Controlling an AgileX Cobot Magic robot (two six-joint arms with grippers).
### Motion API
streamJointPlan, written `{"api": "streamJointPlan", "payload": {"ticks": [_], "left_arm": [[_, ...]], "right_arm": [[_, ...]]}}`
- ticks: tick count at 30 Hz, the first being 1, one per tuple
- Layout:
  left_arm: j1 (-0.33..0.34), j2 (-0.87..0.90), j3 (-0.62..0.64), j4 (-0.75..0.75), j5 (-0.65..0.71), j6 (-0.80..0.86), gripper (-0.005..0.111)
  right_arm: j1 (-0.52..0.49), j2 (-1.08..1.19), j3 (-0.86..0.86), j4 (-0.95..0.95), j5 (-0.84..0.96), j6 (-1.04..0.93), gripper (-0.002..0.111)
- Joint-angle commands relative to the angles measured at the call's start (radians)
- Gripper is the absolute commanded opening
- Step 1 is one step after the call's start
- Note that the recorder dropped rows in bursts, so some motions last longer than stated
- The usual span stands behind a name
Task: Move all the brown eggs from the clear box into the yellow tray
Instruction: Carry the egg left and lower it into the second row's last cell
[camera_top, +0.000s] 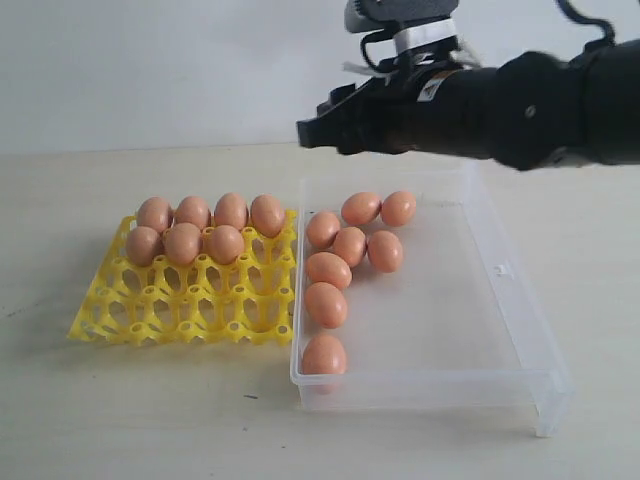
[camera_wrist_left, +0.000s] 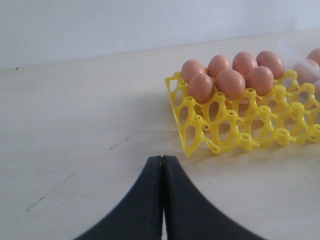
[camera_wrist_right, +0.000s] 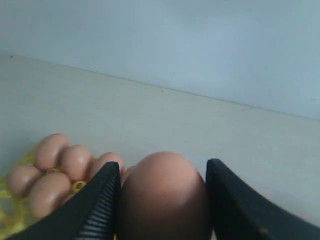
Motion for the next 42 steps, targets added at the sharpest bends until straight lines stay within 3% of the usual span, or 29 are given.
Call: {"api": "streamJointPlan", "payload": {"ticks": [1, 4, 18, 42], "left_arm": [[-0.004, -0.006, -0.004, 0.002, -0.008, 0.000, 0.000], [-0.004, -0.006, -0.004, 0.002, -0.008, 0.000, 0.000], [-0.004, -0.006, -0.004, 0.002, -0.008, 0.000, 0.000], [-0.004, -0.006, -0.004, 0.002, -0.008, 0.000, 0.000]], "right_arm": [[0.102, 0.076, 0.005, -0.007, -0.153, 0.069, 0.000], [0.143, 0.155, -0.029, -0.011, -0.207, 0.055, 0.000], [0.153, 0.432, -0.234, 0.038, -0.190, 0.061, 0.000], [0.136, 0.486, -0.259, 0.065, -0.144, 0.059, 0.000]]}}
